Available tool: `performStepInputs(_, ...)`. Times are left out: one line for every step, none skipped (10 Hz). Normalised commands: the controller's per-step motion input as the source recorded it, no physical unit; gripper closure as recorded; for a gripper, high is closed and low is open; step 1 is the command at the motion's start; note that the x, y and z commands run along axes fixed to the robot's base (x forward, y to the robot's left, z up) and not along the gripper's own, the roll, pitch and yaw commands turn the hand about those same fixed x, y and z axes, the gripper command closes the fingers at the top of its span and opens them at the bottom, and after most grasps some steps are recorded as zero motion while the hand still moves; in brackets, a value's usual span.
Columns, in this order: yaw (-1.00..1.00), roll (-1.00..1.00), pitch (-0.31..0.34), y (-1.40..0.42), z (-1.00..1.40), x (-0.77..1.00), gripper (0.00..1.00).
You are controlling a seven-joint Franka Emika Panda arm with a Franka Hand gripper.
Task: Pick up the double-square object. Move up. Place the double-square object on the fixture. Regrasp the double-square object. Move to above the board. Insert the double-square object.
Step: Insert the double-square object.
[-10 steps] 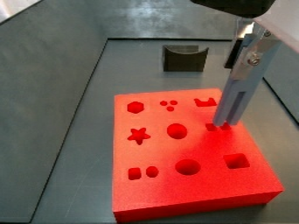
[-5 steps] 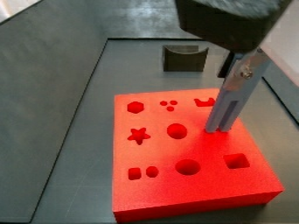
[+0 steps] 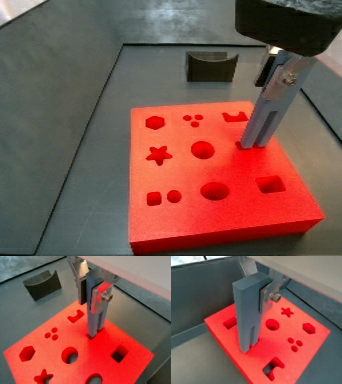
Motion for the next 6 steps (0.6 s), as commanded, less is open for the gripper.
performStepInputs(-0.08, -0.21, 0.000, 0.00, -0.09, -0.03, 1.00)
performStepInputs(-0.12, -0.25, 0.000, 0.00, -0.08, -0.03, 1.00)
performStepInputs(-0.17, -0.27, 0.000, 0.00, -0.05, -0.09, 1.00)
performStepInputs(-0.16, -0.25, -0.003, 0.00, -0.07, -0.15, 1.00)
performStepInputs(-0.13, -0.17, 0.000, 0.00, -0.10, -0.21, 1.00)
performStepInputs(-0.11, -0.07, 0.021, 0.00, -0.17, -0.09, 1.00)
